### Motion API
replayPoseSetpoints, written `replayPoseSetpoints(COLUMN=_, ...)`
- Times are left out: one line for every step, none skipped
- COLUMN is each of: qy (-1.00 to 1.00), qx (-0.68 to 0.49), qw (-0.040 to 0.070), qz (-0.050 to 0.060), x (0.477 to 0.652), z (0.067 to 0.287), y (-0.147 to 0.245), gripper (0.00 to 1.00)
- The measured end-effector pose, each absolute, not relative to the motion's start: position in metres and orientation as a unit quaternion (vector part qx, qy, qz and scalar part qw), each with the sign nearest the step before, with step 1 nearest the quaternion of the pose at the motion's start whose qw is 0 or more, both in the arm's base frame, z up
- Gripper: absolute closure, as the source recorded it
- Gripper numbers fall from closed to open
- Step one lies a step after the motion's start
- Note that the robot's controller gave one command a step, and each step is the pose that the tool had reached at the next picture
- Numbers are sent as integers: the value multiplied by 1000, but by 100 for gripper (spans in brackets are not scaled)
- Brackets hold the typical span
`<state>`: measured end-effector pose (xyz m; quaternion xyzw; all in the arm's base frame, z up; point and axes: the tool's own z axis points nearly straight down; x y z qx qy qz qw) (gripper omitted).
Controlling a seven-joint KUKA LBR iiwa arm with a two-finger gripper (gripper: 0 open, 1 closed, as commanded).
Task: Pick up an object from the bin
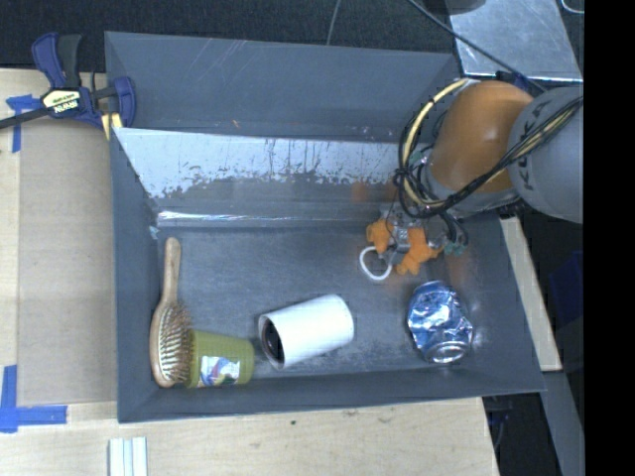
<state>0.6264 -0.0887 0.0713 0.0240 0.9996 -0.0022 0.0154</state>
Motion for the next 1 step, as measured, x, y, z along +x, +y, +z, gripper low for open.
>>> replayPoseSetpoints(qy=1000, qx=20, qw=22, qz=-3, x=621, z=201, y=-97, gripper=100)
